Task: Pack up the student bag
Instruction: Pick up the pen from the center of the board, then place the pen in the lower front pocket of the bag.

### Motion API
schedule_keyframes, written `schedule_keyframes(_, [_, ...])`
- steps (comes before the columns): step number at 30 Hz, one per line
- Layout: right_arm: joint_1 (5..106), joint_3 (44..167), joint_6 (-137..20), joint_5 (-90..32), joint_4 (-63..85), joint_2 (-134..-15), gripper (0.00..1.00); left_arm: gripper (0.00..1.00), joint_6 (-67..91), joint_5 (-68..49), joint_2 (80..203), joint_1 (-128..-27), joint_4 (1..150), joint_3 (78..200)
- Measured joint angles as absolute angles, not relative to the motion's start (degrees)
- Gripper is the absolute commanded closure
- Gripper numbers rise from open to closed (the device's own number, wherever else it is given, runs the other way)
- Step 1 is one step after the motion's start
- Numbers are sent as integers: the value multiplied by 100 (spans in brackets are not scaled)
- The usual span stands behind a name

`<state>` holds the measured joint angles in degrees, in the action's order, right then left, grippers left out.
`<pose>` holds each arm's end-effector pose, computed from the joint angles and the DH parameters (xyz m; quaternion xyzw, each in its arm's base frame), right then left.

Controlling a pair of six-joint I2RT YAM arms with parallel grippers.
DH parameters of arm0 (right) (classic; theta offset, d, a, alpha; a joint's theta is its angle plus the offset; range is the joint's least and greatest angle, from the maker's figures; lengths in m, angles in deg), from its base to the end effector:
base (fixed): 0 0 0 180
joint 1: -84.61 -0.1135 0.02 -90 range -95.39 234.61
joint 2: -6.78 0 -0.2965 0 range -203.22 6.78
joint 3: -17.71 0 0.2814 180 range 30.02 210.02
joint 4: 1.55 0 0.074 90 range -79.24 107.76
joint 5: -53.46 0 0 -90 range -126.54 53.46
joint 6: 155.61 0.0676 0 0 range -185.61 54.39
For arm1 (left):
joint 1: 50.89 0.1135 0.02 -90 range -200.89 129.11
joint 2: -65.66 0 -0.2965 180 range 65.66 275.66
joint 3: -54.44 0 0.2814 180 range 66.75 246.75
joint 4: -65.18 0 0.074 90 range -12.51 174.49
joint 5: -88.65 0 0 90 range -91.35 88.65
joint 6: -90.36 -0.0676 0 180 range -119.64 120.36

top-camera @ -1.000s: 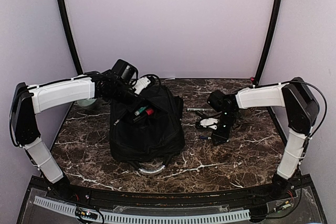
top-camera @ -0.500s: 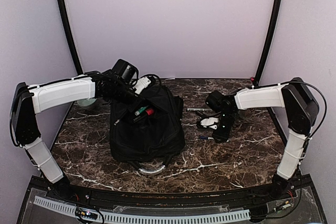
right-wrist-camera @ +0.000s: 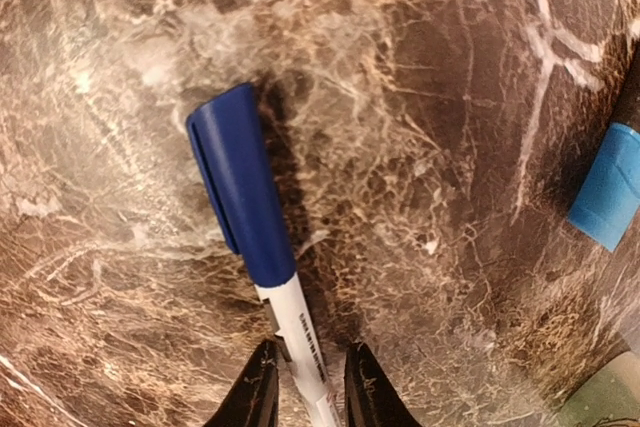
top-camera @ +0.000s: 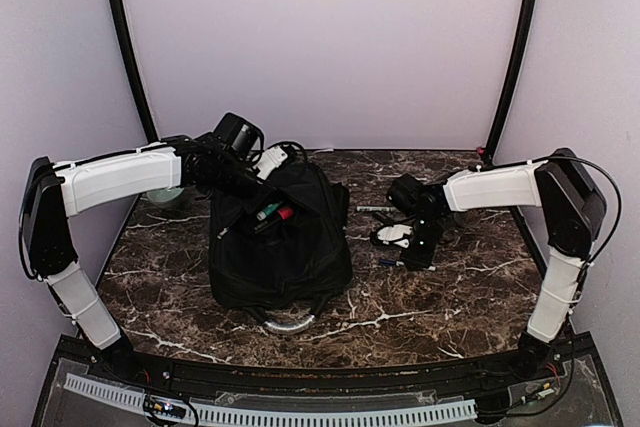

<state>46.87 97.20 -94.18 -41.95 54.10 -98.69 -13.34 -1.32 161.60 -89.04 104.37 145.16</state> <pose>0.2986 0.2230 0.1362 -0.5420 0.8359 -0.0411 0.0764 0.3398 -0.2669 0.2837 0.4030 0.8292 -0.0818 0.3787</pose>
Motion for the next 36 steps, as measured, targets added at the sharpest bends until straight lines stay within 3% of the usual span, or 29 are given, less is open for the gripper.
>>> schedule_keyframes(5, [4687, 9720, -9388, -4189, 5414, -9876, 90, 98, -1334, -134, 16162, -8904, 10437, 14516])
schedule_keyframes(10, [4687, 9737, -9379, -4101, 5462, -9876, 93, 98, -1334, -132, 16167, -8904, 10437, 14516])
schedule_keyframes(23, [4687, 10605, -9359, -3295, 6157, -9233, 95, 98, -1332, -136, 16167, -8904, 10437, 14516])
schedule_keyframes(36, [4407, 12041, -9637, -1260, 6172, -8945, 90, 98, -1246, -223, 16346, -8937, 10434, 14558])
